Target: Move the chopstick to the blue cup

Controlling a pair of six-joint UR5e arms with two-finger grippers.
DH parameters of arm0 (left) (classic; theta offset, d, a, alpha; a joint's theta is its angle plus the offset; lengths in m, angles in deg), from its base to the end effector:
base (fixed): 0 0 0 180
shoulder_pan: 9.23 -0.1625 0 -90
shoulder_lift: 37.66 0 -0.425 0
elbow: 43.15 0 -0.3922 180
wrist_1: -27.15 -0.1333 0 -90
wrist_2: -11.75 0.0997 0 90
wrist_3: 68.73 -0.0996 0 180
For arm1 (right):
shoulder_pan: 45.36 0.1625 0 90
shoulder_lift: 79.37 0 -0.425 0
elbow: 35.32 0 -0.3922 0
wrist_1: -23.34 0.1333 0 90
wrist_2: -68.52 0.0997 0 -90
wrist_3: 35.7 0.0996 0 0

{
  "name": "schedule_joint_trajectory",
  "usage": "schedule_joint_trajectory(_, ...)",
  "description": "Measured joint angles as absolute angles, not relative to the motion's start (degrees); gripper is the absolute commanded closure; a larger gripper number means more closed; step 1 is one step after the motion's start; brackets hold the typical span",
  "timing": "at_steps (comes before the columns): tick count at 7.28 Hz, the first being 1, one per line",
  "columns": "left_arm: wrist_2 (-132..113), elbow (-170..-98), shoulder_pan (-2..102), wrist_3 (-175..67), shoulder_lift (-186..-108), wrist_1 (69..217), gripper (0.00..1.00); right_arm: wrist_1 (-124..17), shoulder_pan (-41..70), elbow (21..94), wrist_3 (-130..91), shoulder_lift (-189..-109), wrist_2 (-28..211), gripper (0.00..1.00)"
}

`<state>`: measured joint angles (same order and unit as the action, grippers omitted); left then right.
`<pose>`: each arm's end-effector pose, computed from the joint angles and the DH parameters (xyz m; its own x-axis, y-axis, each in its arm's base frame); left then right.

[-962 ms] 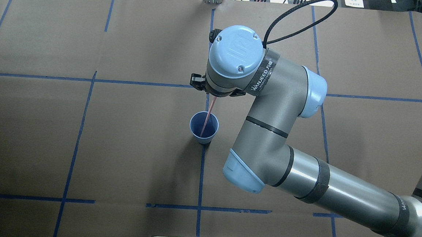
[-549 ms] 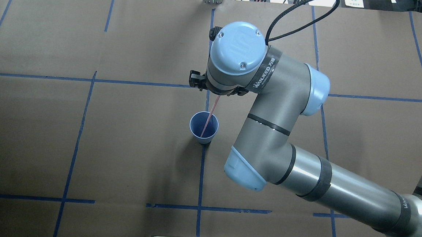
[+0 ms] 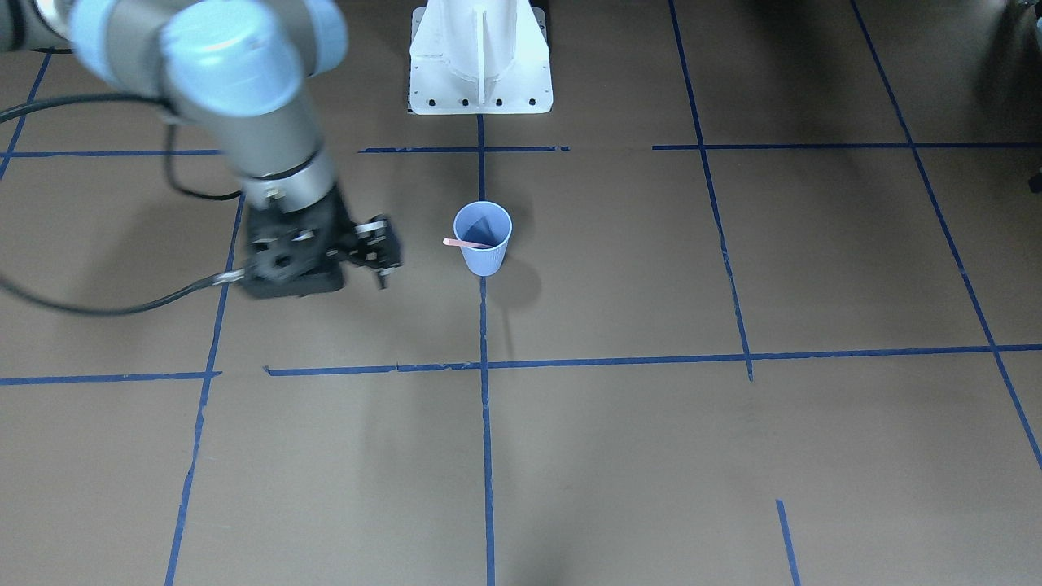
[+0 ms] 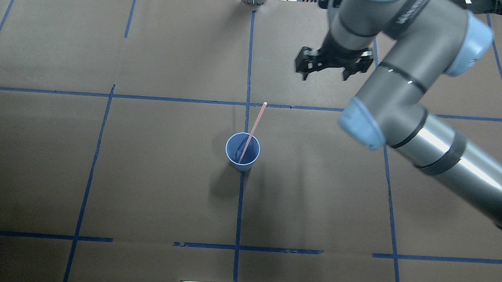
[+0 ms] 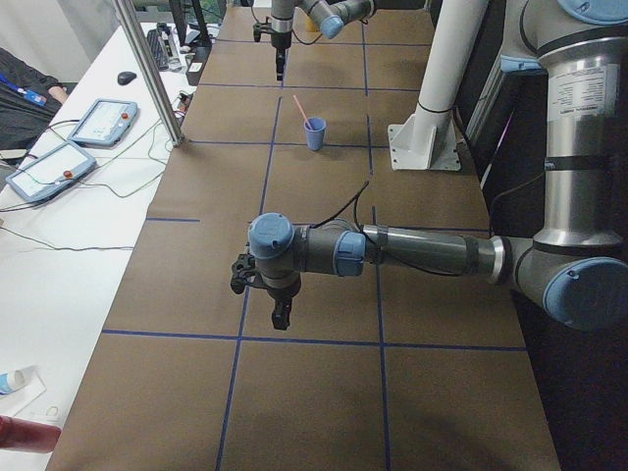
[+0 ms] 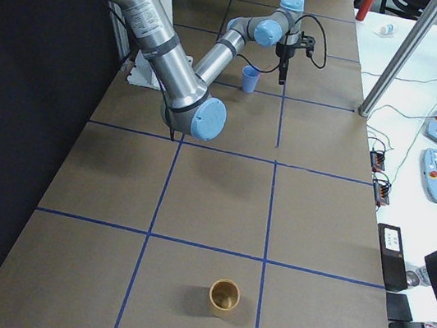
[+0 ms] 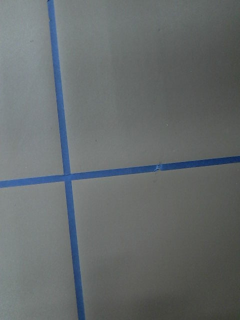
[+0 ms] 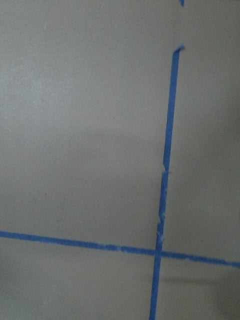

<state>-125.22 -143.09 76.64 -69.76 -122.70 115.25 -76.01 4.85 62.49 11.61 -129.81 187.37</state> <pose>-0.0274 -0.4604 0.6144 0.6764 0.1062 -0.7289 -0.0841 0.9942 0.0668 -0.3624 -0.5683 0.2089 0.6980 -0.0900 0.7105 -0.0130 0.9903 0.1382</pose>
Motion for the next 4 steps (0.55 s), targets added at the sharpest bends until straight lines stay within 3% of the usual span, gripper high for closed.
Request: schedule_joint_trajectory(4, -124.7, -142.5, 76.6, -69.8, -122.7, 115.4, 0.0, -76.2, 19.8, 69.0, -16.3, -149.0, 194.9, 0.0)
